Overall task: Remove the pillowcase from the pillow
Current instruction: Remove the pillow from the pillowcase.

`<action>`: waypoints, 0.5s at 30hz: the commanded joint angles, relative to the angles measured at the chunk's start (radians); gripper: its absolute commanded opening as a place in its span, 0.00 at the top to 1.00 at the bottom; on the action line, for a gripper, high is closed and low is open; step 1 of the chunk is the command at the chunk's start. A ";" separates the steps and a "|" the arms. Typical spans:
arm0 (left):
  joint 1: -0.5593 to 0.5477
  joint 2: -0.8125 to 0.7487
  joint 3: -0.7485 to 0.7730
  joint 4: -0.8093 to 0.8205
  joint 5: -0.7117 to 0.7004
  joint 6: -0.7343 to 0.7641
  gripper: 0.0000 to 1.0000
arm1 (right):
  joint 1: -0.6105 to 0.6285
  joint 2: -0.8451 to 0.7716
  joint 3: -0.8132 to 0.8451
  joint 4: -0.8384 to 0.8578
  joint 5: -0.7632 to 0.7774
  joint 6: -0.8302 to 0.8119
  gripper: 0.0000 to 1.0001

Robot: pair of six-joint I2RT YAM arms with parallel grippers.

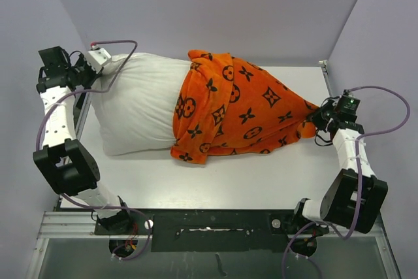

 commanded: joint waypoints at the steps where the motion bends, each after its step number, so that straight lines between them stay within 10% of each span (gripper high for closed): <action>1: -0.054 -0.031 0.089 0.076 -0.303 0.070 0.65 | 0.032 0.104 0.140 0.096 0.270 -0.097 1.00; 3: -0.145 -0.034 0.137 -0.061 -0.257 0.022 0.06 | 0.095 0.140 0.159 0.088 0.273 -0.133 1.00; 15: -0.176 -0.062 0.349 -0.022 0.005 -0.247 0.02 | 0.209 0.207 0.332 -0.054 0.296 -0.291 1.00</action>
